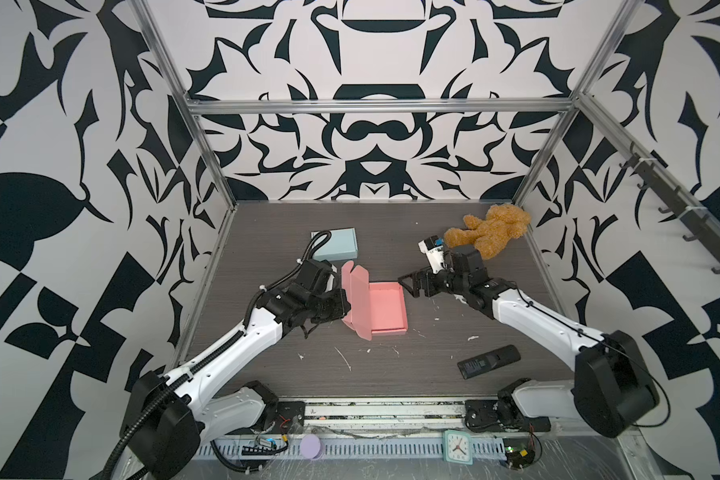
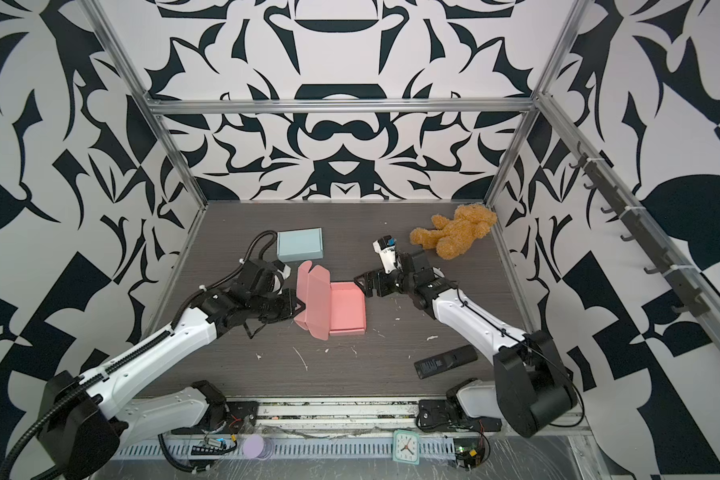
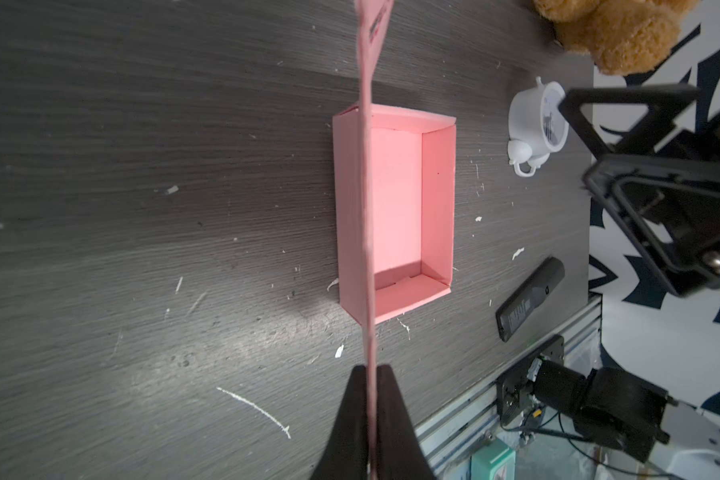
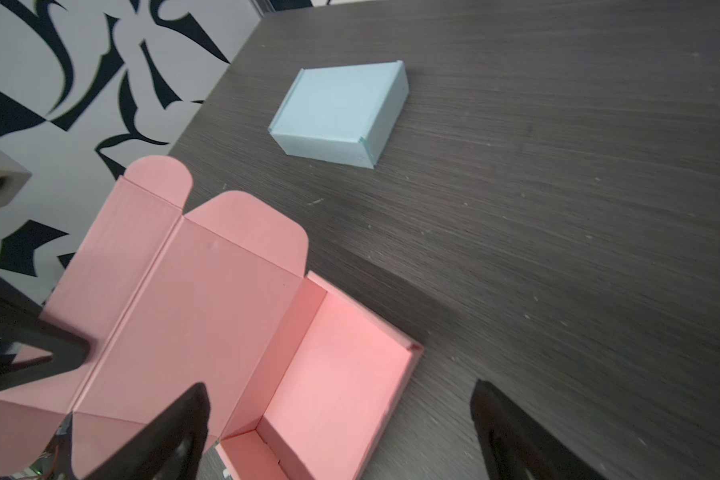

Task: Fold the paper box
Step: 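Lift the pink lid panel upright with left gripper while right gripper draws back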

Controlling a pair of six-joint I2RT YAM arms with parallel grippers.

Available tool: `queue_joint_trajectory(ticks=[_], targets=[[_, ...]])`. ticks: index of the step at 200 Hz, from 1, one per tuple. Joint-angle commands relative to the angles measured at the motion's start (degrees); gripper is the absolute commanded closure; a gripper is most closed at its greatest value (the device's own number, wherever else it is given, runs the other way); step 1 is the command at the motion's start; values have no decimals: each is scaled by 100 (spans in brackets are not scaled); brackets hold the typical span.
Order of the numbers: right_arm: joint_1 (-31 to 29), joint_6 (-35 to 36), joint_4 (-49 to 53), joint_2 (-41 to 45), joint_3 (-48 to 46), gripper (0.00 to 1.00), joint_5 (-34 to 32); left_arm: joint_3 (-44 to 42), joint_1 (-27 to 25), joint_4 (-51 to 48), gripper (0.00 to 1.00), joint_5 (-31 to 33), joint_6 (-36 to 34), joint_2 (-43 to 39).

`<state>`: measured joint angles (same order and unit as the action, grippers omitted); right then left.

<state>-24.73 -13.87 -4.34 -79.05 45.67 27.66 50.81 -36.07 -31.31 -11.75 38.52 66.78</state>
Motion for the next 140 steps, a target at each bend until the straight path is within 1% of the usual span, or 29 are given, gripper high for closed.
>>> queue_joint_trajectory(ticks=[1, 19, 51, 69, 77, 92, 102, 106, 122, 140], targets=[[-3, 63, -1219, -158, 147, 1, 1012, 382, 60, -823, 91, -429, -1042, 125], [-56, 652, -1280, -280, 240, 0, 1275, 558, 163, -986, 91, -683, -1374, 203], [-85, 1626, -1039, -506, 425, 0, 1403, 900, 309, -1469, 91, -908, -1898, 358], [-93, 1921, -1047, -629, 537, 2, 1485, 1123, 322, -1733, 91, -942, -2148, 426], [-123, 2117, -945, -721, 654, 4, 1539, 1224, 328, -1846, 91, -944, -2259, 455], [-172, 2480, -692, -896, 897, 5, 1540, 1399, 346, -2024, 91, -948, -2452, 564], [-166, 2624, -604, -1069, 1081, 6, 1590, 1560, 344, -2167, 90, -960, -2588, 581], [-168, 2685, -532, -1146, 1174, 7, 1625, 1606, 340, -2210, 90, -966, -2639, 777], [-198, 2907, -212, -1369, 1514, 10, 1822, 1785, 354, -2382, 90, -995, -2806, 883], [-273, 3044, -169, -1461, 1633, 12, 1922, 1907, 349, -2508, 90, -1030, -2931, 940]])
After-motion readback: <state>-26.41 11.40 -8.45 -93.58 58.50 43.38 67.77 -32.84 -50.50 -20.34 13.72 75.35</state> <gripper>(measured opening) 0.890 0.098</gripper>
